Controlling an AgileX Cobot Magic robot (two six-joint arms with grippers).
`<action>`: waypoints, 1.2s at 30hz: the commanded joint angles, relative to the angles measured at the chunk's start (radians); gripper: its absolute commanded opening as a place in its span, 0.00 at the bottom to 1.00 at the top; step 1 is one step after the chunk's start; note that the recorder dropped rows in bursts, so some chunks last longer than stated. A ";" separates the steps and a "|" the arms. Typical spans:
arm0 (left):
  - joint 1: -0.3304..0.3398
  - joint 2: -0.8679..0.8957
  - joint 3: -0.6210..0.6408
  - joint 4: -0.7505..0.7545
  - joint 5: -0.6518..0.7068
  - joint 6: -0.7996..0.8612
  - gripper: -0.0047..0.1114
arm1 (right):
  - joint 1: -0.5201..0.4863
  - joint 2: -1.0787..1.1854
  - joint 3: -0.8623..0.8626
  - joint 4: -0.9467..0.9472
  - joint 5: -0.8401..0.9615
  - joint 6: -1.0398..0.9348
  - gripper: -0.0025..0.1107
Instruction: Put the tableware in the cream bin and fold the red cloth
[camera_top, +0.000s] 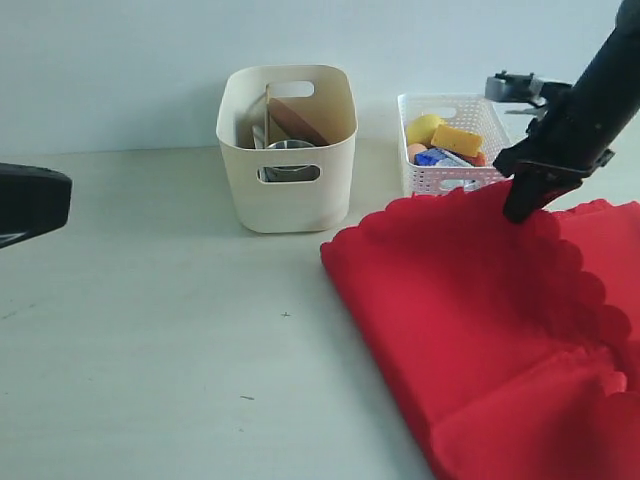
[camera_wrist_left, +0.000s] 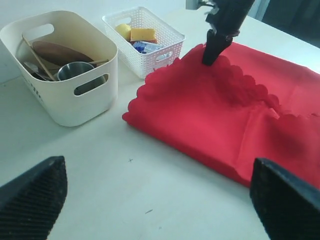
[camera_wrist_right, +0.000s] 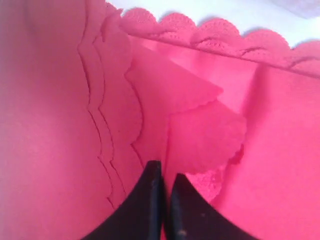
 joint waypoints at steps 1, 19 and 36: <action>0.000 -0.027 0.004 -0.002 -0.002 -0.008 0.85 | 0.000 -0.108 -0.005 -0.081 -0.003 0.125 0.02; 0.000 -0.044 0.004 -0.002 0.007 -0.008 0.85 | -0.106 -0.152 0.124 -0.550 -0.003 0.465 0.02; 0.000 -0.044 0.004 0.000 0.002 -0.008 0.85 | -0.138 -0.099 0.195 -0.056 -0.233 0.102 0.71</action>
